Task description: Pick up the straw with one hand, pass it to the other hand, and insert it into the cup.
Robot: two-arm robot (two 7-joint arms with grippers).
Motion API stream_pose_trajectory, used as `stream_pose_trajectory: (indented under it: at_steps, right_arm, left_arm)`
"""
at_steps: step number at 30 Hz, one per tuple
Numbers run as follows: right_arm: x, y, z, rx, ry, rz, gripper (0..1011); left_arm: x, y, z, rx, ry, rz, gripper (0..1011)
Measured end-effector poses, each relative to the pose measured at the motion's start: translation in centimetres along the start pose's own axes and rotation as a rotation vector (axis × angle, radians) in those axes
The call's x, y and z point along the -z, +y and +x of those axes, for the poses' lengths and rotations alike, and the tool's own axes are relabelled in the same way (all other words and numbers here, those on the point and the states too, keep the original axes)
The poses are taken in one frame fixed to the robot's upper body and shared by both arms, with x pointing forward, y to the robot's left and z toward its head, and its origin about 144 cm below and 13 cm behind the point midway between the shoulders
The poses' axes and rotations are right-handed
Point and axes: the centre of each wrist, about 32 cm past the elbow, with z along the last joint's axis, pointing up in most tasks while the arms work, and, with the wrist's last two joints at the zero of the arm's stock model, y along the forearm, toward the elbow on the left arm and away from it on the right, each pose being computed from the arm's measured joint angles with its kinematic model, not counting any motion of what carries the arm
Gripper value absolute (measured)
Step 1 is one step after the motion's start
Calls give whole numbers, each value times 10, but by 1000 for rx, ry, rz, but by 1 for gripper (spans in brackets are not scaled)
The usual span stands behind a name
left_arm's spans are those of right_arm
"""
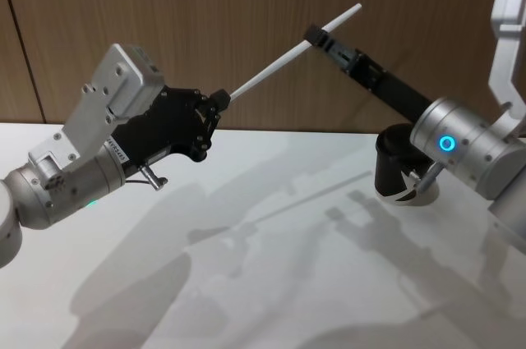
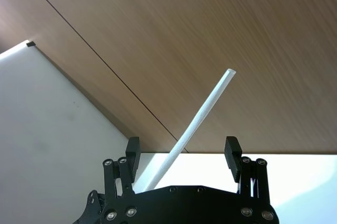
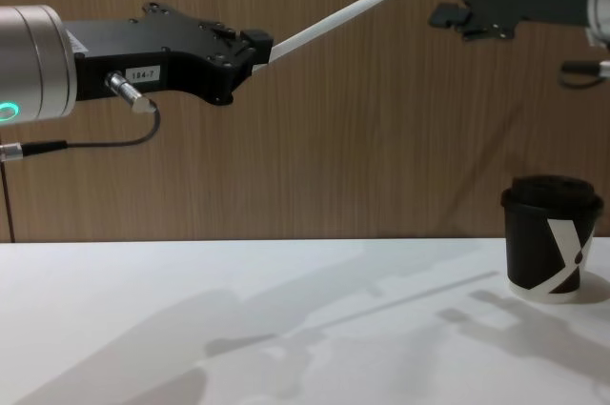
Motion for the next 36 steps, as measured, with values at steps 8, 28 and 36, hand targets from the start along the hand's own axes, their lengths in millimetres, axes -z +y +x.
stream_pose_trajectory:
  at_steps: [8,28,36]
  right_arm:
    - [4,12,-3,-5,14,2,1001]
    - [13,41,1,13,22,13,1001]
    - [13,45,5,29,16,19,1001]
  left_arm:
    - [0,0,0,0,0,0,0]
    - [0,0,0,0,0,0,0]
    - [0,0,0,0,0,0,0]
